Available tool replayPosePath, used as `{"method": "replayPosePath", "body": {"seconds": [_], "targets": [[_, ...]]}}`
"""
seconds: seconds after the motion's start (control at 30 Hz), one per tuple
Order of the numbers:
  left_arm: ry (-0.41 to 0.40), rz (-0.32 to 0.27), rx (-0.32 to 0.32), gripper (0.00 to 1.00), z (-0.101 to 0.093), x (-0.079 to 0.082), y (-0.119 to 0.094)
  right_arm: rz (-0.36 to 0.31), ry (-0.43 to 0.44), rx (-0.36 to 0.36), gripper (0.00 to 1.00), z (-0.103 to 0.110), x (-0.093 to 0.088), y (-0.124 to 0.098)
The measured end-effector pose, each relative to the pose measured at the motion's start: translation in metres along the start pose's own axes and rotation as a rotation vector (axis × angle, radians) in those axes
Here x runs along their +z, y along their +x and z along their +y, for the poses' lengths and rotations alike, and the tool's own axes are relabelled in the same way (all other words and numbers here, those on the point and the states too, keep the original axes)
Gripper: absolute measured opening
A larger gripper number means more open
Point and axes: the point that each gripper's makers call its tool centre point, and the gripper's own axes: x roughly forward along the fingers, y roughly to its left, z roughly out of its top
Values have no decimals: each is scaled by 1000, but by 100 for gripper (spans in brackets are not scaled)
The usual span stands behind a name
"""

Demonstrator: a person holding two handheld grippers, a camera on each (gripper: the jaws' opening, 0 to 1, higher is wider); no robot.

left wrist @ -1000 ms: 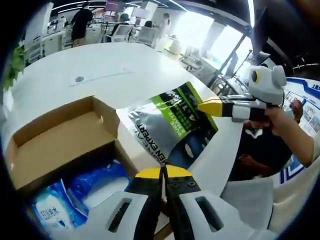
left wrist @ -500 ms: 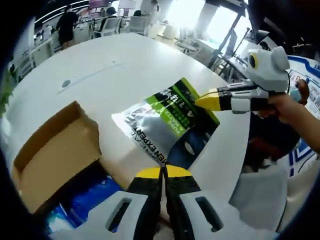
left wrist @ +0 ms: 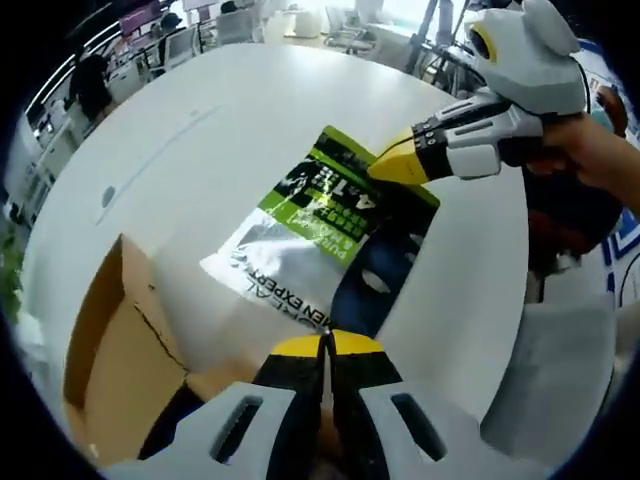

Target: Operate the shoe box by opening the lid, removing the specified soft item, and placing it in the target area until the item is outside and the box remains undamaged.

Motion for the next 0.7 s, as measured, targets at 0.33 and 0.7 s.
{"method": "replayPosePath", "body": {"seconds": [0.33, 0.7], "targets": [[81, 65, 23, 0, 6, -6, 16, 34, -4, -7, 0, -3, -10, 17], [125, 96, 27, 0, 8, -10, 27, 54, -10, -16, 0, -10, -23, 30]]}}
